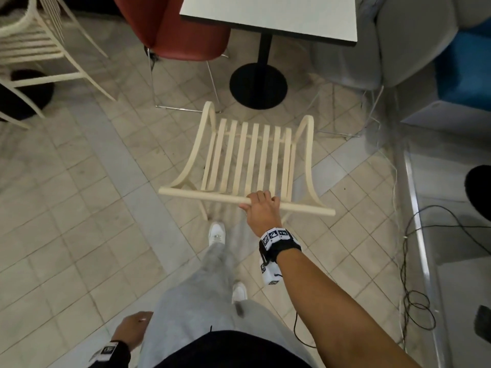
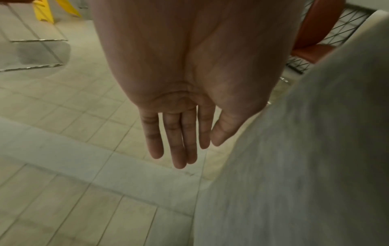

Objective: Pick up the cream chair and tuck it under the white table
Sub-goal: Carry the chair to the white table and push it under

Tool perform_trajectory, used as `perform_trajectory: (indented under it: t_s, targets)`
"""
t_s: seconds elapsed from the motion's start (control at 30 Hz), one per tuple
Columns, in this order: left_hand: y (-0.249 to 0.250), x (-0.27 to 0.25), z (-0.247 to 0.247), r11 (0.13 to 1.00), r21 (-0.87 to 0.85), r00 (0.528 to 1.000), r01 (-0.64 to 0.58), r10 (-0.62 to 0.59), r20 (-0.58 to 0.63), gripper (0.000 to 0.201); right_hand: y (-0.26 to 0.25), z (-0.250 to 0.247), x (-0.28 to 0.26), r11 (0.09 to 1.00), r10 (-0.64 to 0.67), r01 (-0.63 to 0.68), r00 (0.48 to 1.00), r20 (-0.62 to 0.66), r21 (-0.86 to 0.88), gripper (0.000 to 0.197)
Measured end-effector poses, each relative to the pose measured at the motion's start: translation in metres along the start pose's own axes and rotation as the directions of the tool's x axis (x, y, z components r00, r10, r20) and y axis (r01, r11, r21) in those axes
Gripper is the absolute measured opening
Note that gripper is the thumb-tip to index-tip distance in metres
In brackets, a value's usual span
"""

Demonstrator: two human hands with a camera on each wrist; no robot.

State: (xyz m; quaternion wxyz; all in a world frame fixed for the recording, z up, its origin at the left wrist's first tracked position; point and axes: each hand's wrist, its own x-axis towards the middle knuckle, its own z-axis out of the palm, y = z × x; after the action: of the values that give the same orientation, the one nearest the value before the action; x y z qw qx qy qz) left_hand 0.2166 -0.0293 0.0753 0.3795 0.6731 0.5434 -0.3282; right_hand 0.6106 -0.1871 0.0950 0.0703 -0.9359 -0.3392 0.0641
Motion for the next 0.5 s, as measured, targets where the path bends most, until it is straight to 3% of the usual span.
perform_trajectory:
  t_s: [0.27,0.5]
  targets:
    - [0.073,0.076,-0.081,0.995,0.07,0.997,-0.078,0.078,-0.004,0.022,0.011,-0.007,0.103,0.996,0.078,-0.077,0.997,-0.009,0.042,0.049]
    - [0.138,0.123,-0.146,0.998,-0.048,0.995,-0.048,0.052,0.081,0.021,0.018,-0.02,0.182,0.991,0.117,-0.12,0.992,0.052,0.054,0.049]
